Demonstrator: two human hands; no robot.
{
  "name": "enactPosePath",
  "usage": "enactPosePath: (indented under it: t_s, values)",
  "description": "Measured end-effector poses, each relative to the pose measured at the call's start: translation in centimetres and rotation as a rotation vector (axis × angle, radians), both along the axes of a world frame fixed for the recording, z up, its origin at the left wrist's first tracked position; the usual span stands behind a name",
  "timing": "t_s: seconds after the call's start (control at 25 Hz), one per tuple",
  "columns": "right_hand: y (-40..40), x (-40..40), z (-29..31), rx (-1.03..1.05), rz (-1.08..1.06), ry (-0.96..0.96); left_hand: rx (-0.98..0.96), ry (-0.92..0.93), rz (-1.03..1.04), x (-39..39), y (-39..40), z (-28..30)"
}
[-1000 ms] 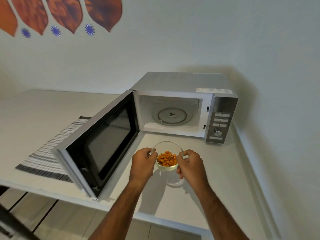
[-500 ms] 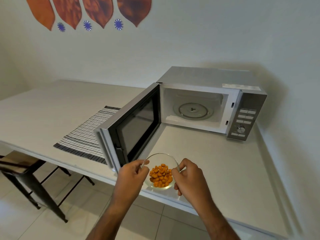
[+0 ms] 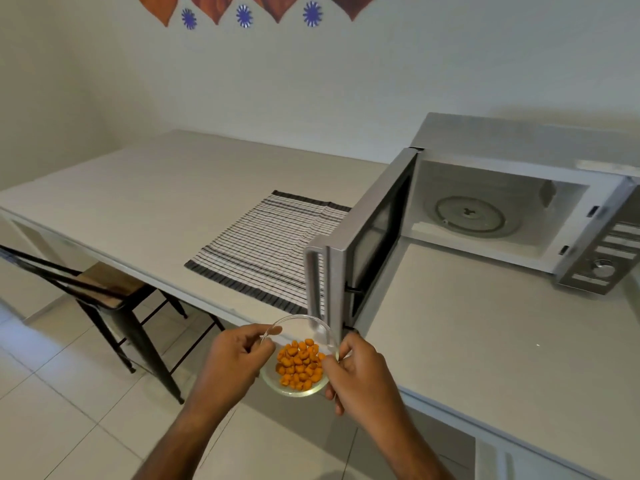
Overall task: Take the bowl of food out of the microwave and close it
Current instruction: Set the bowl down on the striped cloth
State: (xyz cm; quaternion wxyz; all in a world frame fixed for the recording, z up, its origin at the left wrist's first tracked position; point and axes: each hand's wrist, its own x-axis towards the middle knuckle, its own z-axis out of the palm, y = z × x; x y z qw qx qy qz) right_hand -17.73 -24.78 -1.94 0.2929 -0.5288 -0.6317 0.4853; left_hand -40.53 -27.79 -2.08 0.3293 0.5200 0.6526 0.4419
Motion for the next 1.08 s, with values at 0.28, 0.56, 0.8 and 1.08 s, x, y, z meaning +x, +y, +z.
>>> enactPosePath:
  t_s: [0.28, 0.56, 0.8, 1.08]
  values:
    - [1.5, -9.0, -2.0, -0.054, 0.077, 0.101, 0.010, 0.038, 0.044, -9.3, 2.6, -1.8]
    - [6.0, -14.7, -2.9, -0.104, 0.060, 0.225, 0.034, 0.060, 0.047, -13.9, 8.5, -2.8]
    - [10.8, -17.0, -3.1, -0.229, -0.134, 0.406, 0.089, 0.089, 0.054, -14.4, 15.3, -2.7]
    - [14.0, -17.7, -4.3, -0.276, -0.231, 0.420, 0.017, 0.163, 0.011, -14.2, 20.9, -4.5]
